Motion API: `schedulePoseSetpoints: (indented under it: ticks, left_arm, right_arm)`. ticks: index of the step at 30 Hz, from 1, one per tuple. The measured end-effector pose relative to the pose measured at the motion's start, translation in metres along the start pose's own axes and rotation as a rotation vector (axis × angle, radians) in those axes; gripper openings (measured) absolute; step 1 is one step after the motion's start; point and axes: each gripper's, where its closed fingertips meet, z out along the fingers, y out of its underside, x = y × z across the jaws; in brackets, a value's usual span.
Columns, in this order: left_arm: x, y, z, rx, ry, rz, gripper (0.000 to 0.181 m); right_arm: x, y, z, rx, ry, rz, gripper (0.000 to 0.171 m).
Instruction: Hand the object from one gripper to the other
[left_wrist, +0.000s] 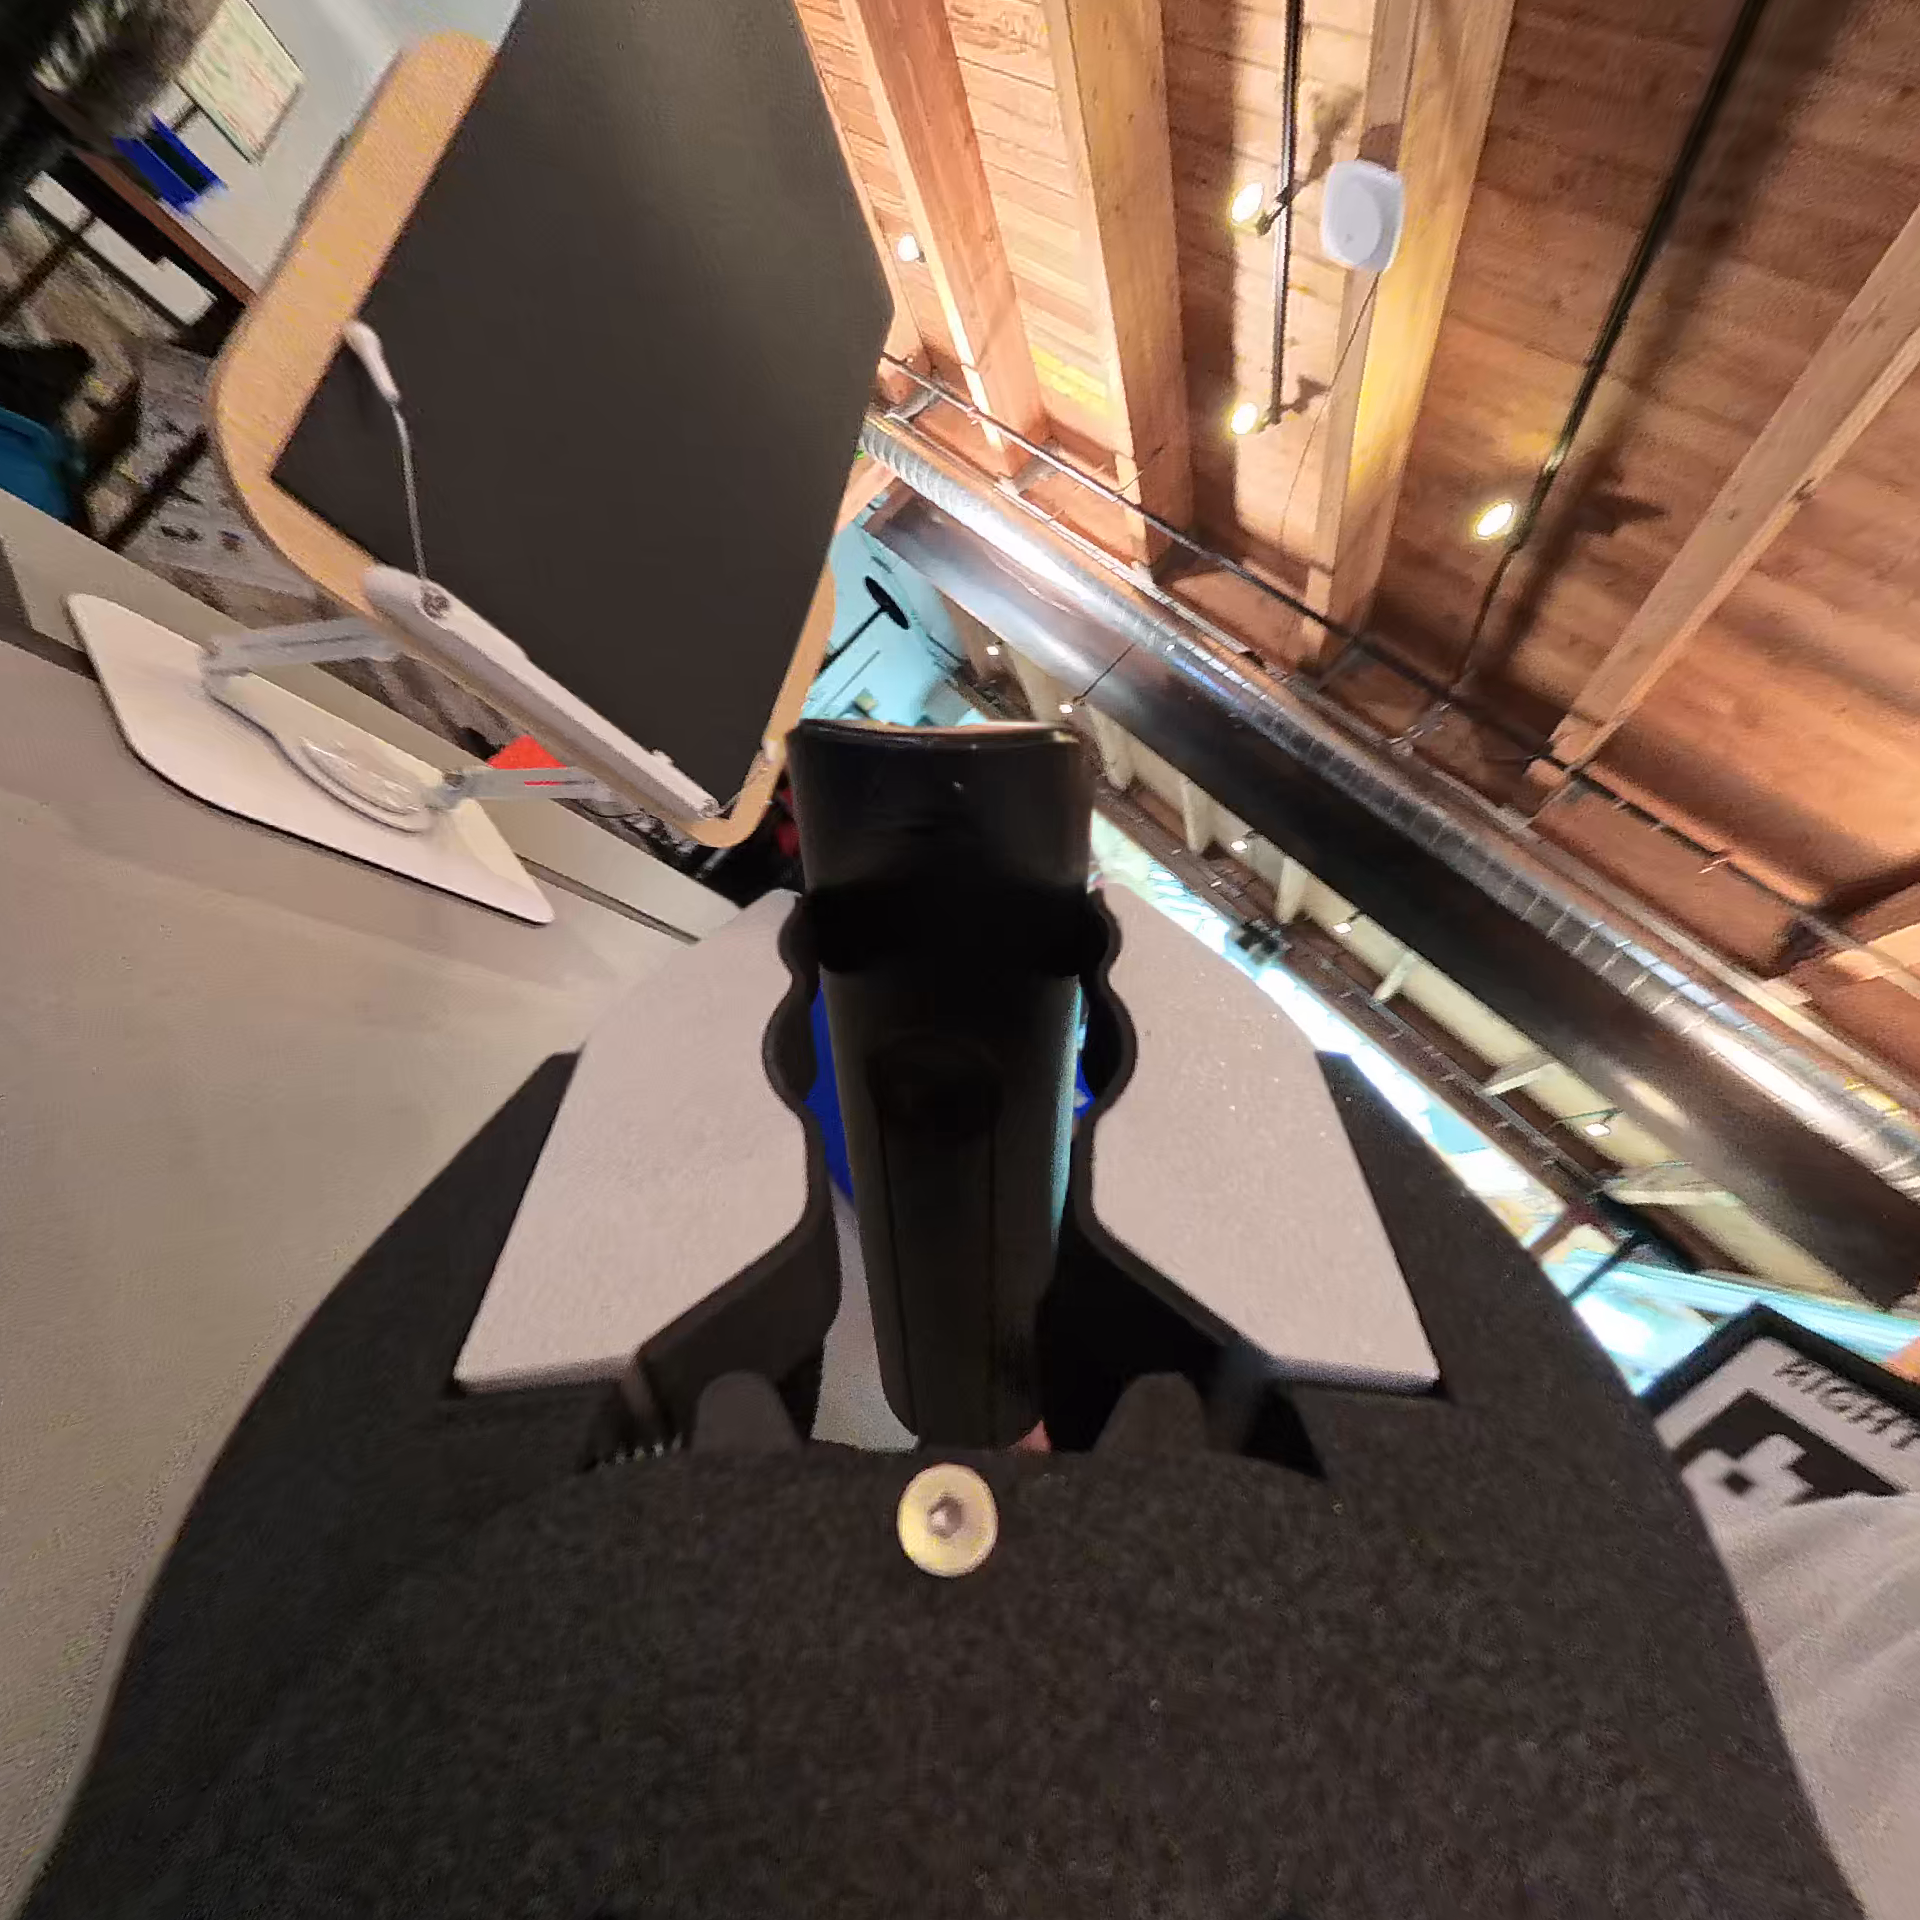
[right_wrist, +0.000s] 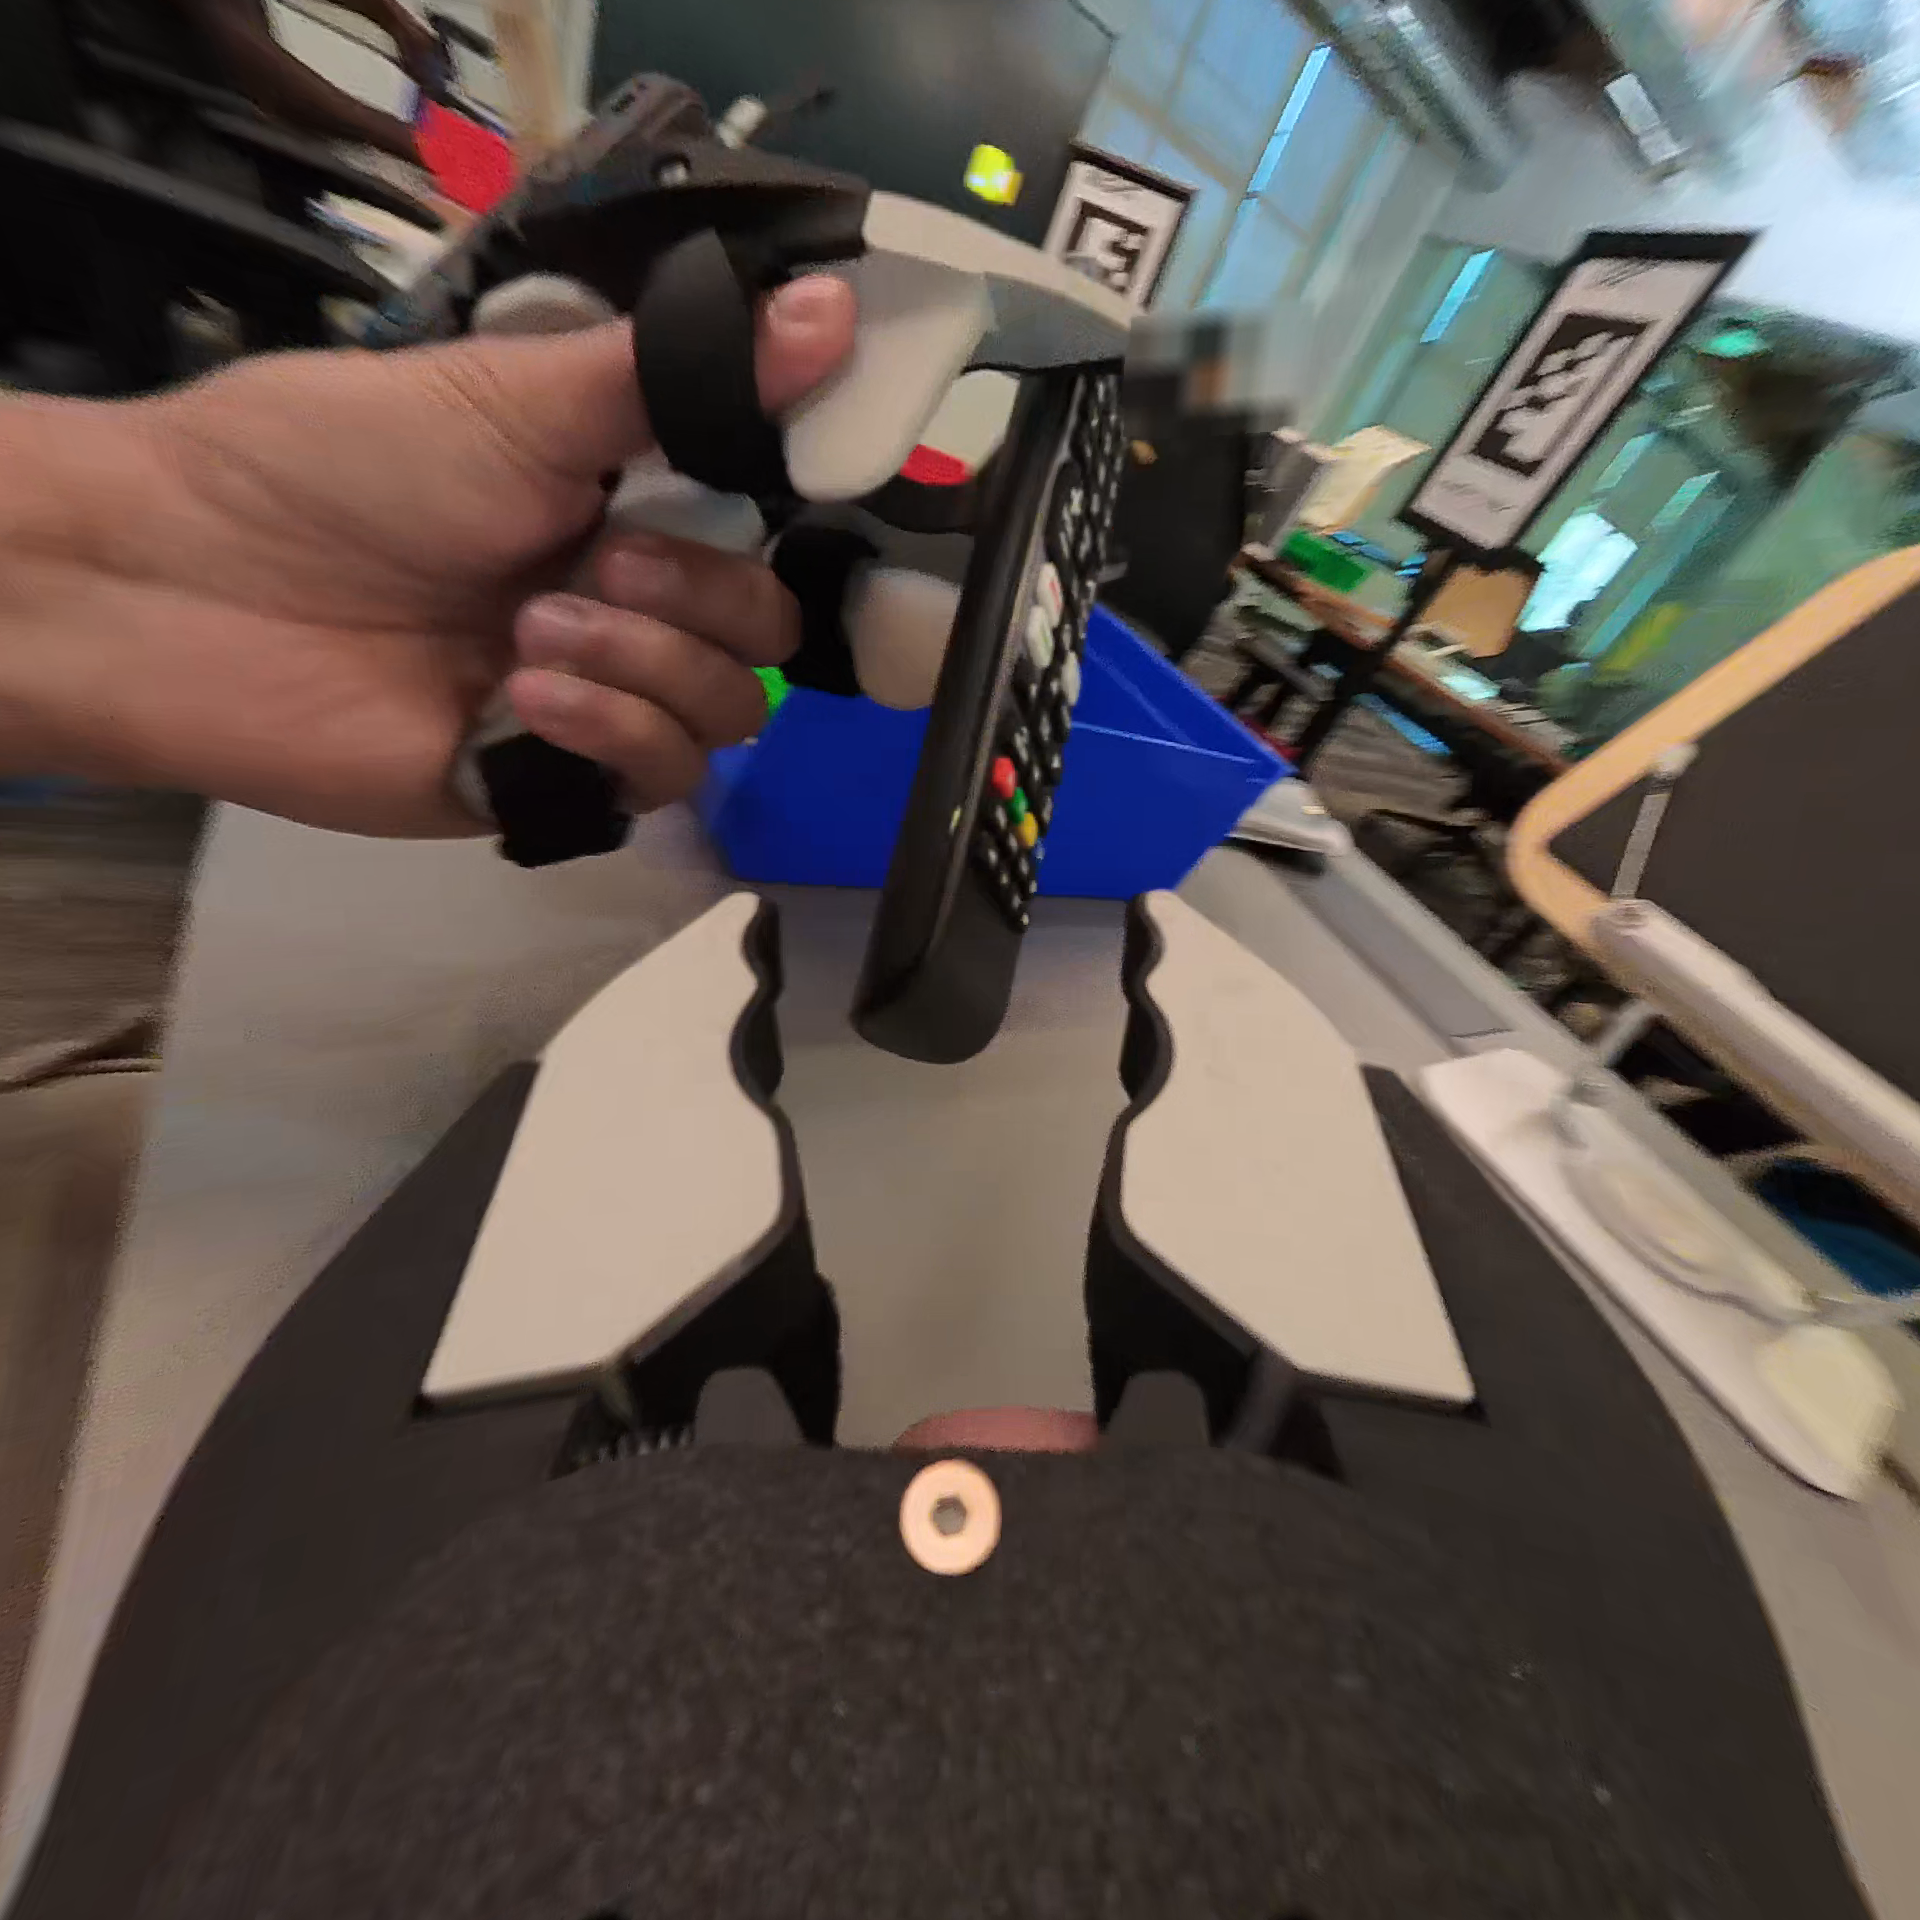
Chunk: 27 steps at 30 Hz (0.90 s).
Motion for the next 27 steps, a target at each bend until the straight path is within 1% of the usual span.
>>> schedulePoseSetpoints:
  ticks: [1,2,4,6,7,9,11,14,17,19,22,24,26,27]
  left_arm:
    - [0.001,0.001,0.001,0.01,0.018,-0.04,0.048]
    - [0.004,0.001,0.002,0.023,0.05,-0.088,0.048]
    - [0.005,0.005,0.003,0.033,0.102,-0.192,0.048]
    - [0.005,0.011,0.005,0.031,0.139,-0.265,0.048]
    - [0.003,0.015,0.006,0.024,0.138,-0.281,0.048]
    - [0.001,0.018,0.007,0.02,0.145,-0.306,0.048]
    - [-0.004,0.021,0.007,-0.004,0.125,-0.329,0.048]
    - [-0.004,0.029,0.009,-0.042,0.147,-0.368,0.049]
    - [0.0,0.04,0.01,-0.125,0.173,-0.241,0.05]
    - [-0.006,0.044,0.01,-0.179,0.121,-0.126,0.062]
    - [-0.016,0.041,0.006,-0.233,0.006,0.107,0.067]
    - [-0.024,0.042,0.005,-0.292,-0.093,0.322,0.071]
    - [-0.03,0.049,0.004,-0.375,-0.169,0.515,0.071]
    - [-0.031,0.055,0.005,-0.414,-0.183,0.571,0.072]
  right_arm:
    - [0.003,0.0,0.0,0.0,0.051,-0.036,0.058]
    - [0.002,-0.001,0.0,0.004,0.065,-0.066,0.056]
    - [-0.003,-0.003,-0.001,-0.002,0.051,-0.111,0.052]
    - [-0.001,-0.002,-0.001,-0.013,0.071,-0.17,0.048]
    - [0.0,-0.002,-0.003,-0.017,0.08,-0.2,0.039]
    - [0.005,-0.002,-0.007,-0.016,0.116,-0.243,0.035]
    - [0.016,-0.006,-0.013,-0.006,0.156,-0.264,0.027]
    - [0.029,-0.013,-0.022,0.014,0.13,-0.215,0.024]
    - [0.045,-0.015,-0.031,0.036,0.097,-0.076,0.023]
    - [0.064,-0.011,-0.036,0.031,0.111,0.002,0.023]
    - [0.09,0.003,-0.042,-0.008,0.124,0.063,0.023]
    - [0.1,0.015,-0.044,-0.063,0.148,0.001,0.023]
    - [0.104,0.028,-0.043,-0.141,0.196,-0.201,0.024]
    - [0.103,0.034,-0.042,-0.18,0.215,-0.308,0.023]
